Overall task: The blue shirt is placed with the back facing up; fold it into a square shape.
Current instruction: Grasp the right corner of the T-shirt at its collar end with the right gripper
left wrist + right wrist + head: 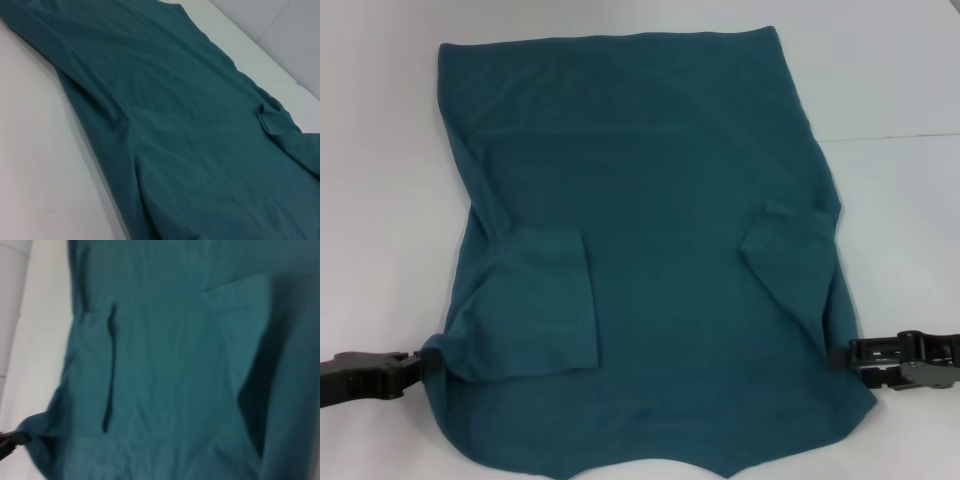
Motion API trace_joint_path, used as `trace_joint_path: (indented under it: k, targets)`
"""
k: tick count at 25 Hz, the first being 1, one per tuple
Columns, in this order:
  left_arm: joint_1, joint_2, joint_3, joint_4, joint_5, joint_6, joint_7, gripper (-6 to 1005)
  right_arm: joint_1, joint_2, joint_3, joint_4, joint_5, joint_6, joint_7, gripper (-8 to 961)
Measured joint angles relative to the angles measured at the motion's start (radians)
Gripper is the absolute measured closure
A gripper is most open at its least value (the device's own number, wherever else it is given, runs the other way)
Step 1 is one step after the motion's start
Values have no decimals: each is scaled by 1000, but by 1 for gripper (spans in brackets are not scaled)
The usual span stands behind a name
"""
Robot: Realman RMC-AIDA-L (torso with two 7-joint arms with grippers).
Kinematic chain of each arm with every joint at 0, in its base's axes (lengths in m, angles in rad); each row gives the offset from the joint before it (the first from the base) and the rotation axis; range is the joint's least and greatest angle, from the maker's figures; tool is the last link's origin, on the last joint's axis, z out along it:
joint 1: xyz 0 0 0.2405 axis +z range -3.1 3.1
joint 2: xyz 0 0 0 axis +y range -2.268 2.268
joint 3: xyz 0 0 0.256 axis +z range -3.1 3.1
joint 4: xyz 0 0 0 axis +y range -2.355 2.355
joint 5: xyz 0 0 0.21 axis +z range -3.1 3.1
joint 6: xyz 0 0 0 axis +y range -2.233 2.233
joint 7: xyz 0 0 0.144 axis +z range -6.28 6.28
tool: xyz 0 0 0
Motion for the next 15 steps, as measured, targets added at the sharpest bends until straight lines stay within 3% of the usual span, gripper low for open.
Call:
trace_joint_path:
  k: [7,15]
  targets:
    - [-3,1,0,-9,0,-12,0,986,36,14,-12,0,6,-41,-1,23]
    - [-5,1,0,-21,0,-22,3,985,54,9,-59,0,-9,-38,35,24]
